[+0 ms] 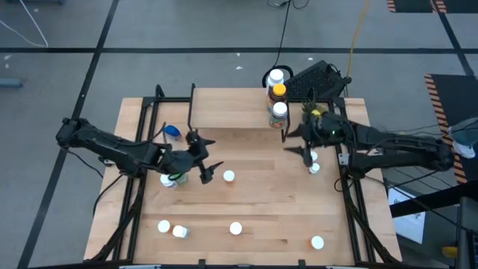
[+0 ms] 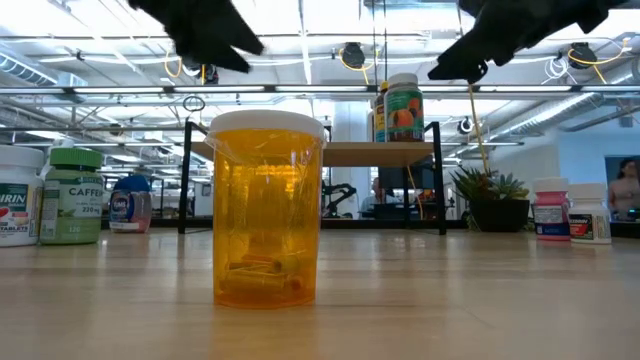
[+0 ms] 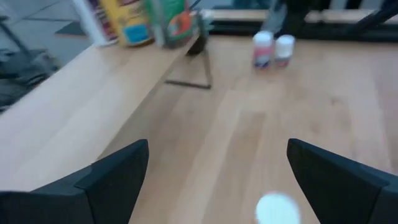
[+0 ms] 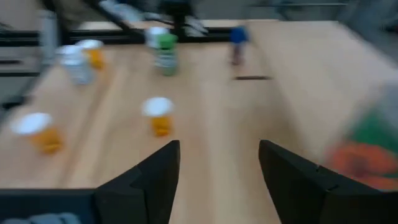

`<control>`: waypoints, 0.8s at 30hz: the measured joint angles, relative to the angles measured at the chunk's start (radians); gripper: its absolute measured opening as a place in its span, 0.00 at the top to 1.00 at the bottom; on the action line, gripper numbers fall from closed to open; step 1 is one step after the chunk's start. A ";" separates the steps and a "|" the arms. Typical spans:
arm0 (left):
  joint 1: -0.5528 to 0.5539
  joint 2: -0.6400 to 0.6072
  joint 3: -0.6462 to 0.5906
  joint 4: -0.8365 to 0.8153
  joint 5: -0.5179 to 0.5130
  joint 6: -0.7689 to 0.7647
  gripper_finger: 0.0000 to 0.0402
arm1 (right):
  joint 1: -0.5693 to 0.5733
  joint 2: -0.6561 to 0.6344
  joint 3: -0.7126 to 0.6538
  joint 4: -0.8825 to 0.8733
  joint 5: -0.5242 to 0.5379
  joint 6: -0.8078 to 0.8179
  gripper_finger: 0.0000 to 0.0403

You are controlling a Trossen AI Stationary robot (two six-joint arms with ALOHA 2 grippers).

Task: Pick and place medicine bottles onto shelf by color
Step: Put the blue pill bottle on the shelf

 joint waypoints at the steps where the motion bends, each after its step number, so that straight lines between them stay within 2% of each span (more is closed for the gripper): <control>1: -0.013 -0.012 0.009 -0.012 -0.030 -0.015 0.04 | 0.030 0.002 -0.011 0.026 -0.006 0.017 0.48; 7: -0.083 -0.087 0.010 -0.069 -0.154 -0.052 0.04 | 0.238 0.067 -0.065 0.213 0.033 0.096 0.49; 11: -0.089 -0.121 0.010 -0.261 -0.274 -0.197 0.04 | 0.399 0.159 -0.069 0.315 0.158 0.098 0.50; 13: -0.071 -0.143 0.010 -0.401 -0.291 -0.314 0.04 | 0.466 0.209 -0.069 0.362 0.235 0.090 0.50; 15: -0.041 -0.169 0.010 -0.539 -0.269 -0.424 0.04 | 0.514 0.250 -0.069 0.406 0.291 0.080 0.50; 17: -0.012 -0.194 0.009 -0.649 -0.217 -0.470 0.04 | 0.543 0.280 -0.069 0.431 0.314 0.065 0.50; 24: 0.123 -0.254 0.009 -0.814 -0.049 -0.278 0.04 | 0.554 0.336 -0.069 0.452 0.313 0.047 0.50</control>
